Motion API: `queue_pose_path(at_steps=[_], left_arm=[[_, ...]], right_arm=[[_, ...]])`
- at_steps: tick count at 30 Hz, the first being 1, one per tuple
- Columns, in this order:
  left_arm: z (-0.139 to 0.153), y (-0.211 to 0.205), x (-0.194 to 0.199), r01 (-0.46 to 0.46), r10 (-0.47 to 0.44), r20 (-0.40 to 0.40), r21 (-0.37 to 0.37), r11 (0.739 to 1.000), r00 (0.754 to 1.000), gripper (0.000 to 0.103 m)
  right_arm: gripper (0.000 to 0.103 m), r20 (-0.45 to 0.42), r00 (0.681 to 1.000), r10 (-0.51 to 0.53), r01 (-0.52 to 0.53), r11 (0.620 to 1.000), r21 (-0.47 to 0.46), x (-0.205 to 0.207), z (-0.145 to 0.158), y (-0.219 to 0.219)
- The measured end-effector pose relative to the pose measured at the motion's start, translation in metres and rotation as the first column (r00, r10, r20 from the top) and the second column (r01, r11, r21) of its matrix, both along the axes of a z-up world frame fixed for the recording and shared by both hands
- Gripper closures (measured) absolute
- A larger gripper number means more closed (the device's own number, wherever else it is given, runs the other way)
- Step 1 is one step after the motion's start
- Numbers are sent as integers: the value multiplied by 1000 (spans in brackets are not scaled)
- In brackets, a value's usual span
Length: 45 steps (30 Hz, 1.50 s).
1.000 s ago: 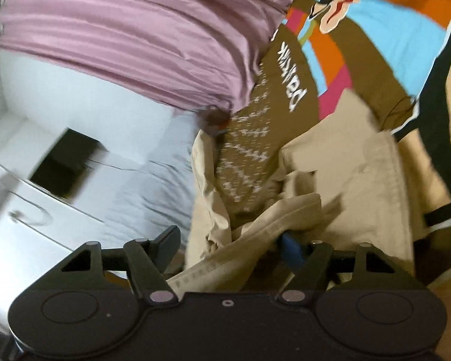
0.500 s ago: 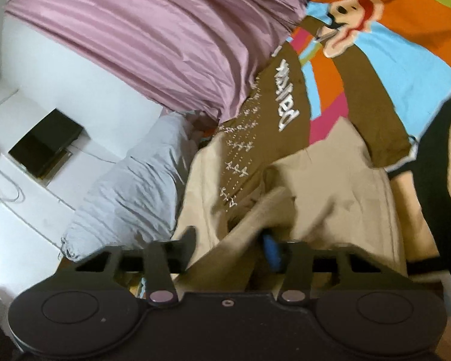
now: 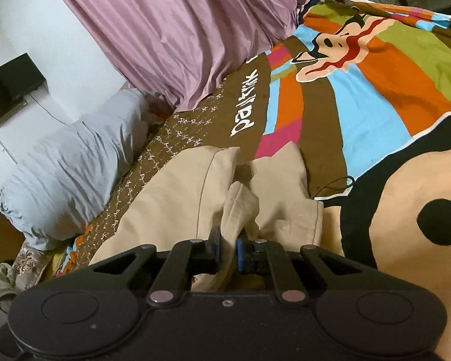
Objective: Fold large clothes
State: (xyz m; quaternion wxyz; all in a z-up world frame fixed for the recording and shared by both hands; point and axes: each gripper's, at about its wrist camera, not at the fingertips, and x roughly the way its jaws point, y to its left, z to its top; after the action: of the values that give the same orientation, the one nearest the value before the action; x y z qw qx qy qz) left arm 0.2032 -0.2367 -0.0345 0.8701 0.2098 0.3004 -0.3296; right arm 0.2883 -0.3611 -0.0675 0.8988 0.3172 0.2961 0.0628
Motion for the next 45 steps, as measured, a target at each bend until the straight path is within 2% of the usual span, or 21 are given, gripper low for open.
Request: queue_pose_path(at_steps=[2,6,10,13,15,17,22,23,25,29,31,34,36,39,42,45], left_arm=[[11,-3,-1,29,-28,30,-41,999,999,101],[9,-28,-5,83,-83,57,-10,996,995,101],[-16,-43,2,98,-98,-15,-15,995,995,101],[-32,-38,11,81,-84,-82,-36,996,993,100],[-31,-32,14,77,-81,-96,-46,996,992,97],[-26,-24,15,82,-89,-113,-71,994,990,88],[-4,0,14,86,-116,-153,-191,978,981,48],[2,7,13,87,-126,-166,-226,970,978,44],[14,23,12,74,-137,-196,-299,951,971,33],[40,60,12,23,-109,-196,-394,919,974,20],[54,83,17,-21,-61,-178,-427,904,982,13],[68,112,28,-138,78,-158,-423,895,984,2],[70,126,40,-250,207,-148,-394,885,967,1],[61,143,63,-391,347,-183,-344,854,920,1],[39,156,88,-473,405,-261,-311,824,877,1],[14,163,106,-512,412,-348,-274,814,842,1]], right_arm=[[95,64,998,-1,4,999,-50,-6,10,2],[96,140,990,-31,49,991,-126,-16,29,-6],[96,48,994,-99,104,986,-130,-20,17,-27],[96,-45,994,-103,94,983,-161,-14,3,-29],[96,-80,992,-93,78,982,-170,-8,-6,-27],[95,-89,993,-84,68,983,-171,-8,-10,-26],[93,-98,992,-75,57,982,-179,-6,-15,-25],[92,-104,992,-77,58,982,-180,-6,-16,-25],[84,-117,990,-83,60,980,-188,-6,-17,-24],[71,-112,985,-128,103,974,-203,-13,-14,-26],[52,-91,985,-144,122,969,-216,-24,-5,-25],[39,-64,987,-149,130,963,-237,-45,13,-23],[37,-58,986,-155,133,952,-275,-66,27,-17],[31,-70,989,-128,97,938,-334,-101,48,-7],[21,-81,991,-106,66,918,-392,-137,70,0],[10,-93,991,-91,37,884,-466,-166,91,2]])
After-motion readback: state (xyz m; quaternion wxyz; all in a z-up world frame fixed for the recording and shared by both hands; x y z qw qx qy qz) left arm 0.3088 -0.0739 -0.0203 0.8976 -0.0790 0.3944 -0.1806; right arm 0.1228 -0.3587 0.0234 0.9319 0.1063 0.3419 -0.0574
